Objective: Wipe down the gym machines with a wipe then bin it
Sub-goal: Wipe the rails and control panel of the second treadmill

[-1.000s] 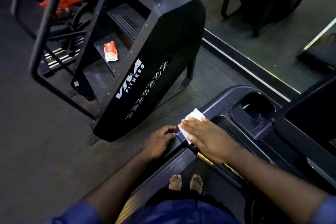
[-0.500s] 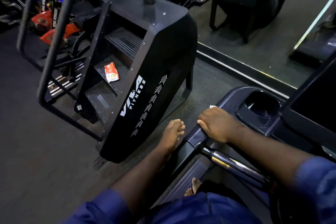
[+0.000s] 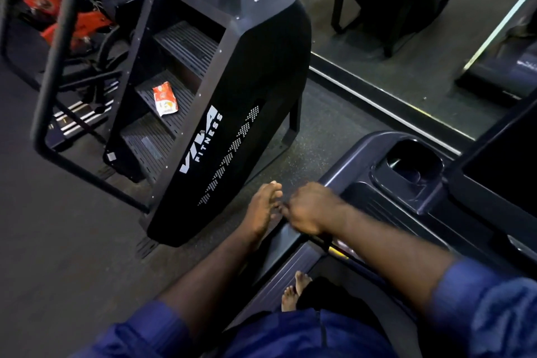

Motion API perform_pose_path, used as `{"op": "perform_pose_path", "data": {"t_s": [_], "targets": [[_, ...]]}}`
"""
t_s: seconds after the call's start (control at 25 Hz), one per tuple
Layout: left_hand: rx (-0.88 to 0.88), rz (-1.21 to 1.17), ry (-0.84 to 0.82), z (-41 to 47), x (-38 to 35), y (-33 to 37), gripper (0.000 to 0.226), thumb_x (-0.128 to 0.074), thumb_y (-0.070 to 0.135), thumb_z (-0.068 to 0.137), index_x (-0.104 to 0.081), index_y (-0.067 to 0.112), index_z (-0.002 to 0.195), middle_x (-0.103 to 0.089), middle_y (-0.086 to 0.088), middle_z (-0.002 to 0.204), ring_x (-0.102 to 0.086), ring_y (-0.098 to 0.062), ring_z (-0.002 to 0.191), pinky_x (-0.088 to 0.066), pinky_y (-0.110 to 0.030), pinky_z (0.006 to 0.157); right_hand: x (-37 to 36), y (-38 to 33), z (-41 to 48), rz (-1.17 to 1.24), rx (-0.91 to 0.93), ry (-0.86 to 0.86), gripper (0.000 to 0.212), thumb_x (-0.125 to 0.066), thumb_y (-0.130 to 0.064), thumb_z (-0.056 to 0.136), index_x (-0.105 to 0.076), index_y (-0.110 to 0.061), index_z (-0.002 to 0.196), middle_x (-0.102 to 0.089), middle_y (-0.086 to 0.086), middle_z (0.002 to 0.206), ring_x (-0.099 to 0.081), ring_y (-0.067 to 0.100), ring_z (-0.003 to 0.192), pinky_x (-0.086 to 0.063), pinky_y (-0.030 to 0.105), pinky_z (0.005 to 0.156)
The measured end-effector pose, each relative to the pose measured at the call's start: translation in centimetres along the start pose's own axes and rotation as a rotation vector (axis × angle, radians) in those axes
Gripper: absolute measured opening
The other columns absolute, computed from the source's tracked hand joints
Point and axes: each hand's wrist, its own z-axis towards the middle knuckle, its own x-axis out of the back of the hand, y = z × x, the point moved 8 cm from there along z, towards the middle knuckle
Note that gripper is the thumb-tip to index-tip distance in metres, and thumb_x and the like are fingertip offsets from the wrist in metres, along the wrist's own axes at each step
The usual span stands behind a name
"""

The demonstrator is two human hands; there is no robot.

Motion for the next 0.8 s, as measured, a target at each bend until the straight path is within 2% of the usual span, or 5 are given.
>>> {"op": "perform_pose_path", "data": {"t_s": [0.12, 0.36, 0.52, 0.68, 0.8], "targets": [[0.001, -0.024, -0.006, 0.6, 0.4, -0.1, 0.056, -0.049, 0.056, 0.077, -0.064, 0.02, 0.117, -0.066, -0.008, 0.12, -0.06, -0.021, 0.104, -0.047, -0.032, 0.081, -0.7, -1.9, -3.8, 0.169, 0.132, 0.116, 0.049, -0.022, -0.05, 0.11, -0.064, -0.03, 0.125, -0.067, -0.007, 0.124, -0.057, 0.017, 0.122, -0.038, 0.042, 0.112], [0.051, -0.013, -0.088, 0.7, -0.8, -1.1, 0.058, -0.051, 0.052, 0.094, -0.064, 0.006, 0.128, -0.067, -0.01, 0.112, -0.06, -0.019, 0.093, -0.045, -0.024, 0.073, 0.0, 5.6, -2.7, 0.206, -0.236, 0.093, 0.078, -0.003, -0.065, 0.102, -0.057, -0.023, 0.137, -0.063, 0.001, 0.13, -0.053, 0.023, 0.128, -0.027, 0.044, 0.121], [-0.026, -0.06, -0.09, 1.5, -1.6, 0.3, 0.045, -0.063, 0.048, 0.087, -0.067, 0.012, 0.113, -0.069, -0.01, 0.109, -0.066, -0.009, 0.083, -0.051, -0.019, 0.073, -2.3, 0.3, -7.8, 0.285, -0.02, 0.06, 0.072, -0.015, -0.065, 0.107, -0.017, -0.022, 0.165, -0.016, -0.004, 0.172, -0.007, 0.016, 0.159, -0.008, 0.041, 0.13], [-0.078, 0.006, -0.092, 3.0, -3.0, 1.6, 0.053, -0.055, 0.06, 0.073, -0.07, 0.024, 0.111, -0.075, -0.001, 0.118, -0.067, -0.016, 0.1, -0.048, -0.036, 0.093, -1.8, 8.9, -6.0, 0.261, -0.354, 0.092, 0.083, 0.002, -0.069, 0.101, -0.004, -0.018, 0.167, 0.002, 0.001, 0.175, 0.013, 0.015, 0.159, -0.004, 0.043, 0.13], [-0.102, 0.019, -0.088, 3.8, -4.5, 2.5, 0.051, -0.054, 0.058, 0.076, -0.071, 0.023, 0.109, -0.076, -0.005, 0.114, -0.07, -0.019, 0.103, -0.05, -0.034, 0.091, -1.9, 2.3, -6.4, 0.38, -0.288, 0.078, 0.079, -0.013, -0.065, 0.106, 0.005, -0.016, 0.165, 0.02, 0.0, 0.172, 0.027, 0.013, 0.155, 0.005, 0.042, 0.129]]}}
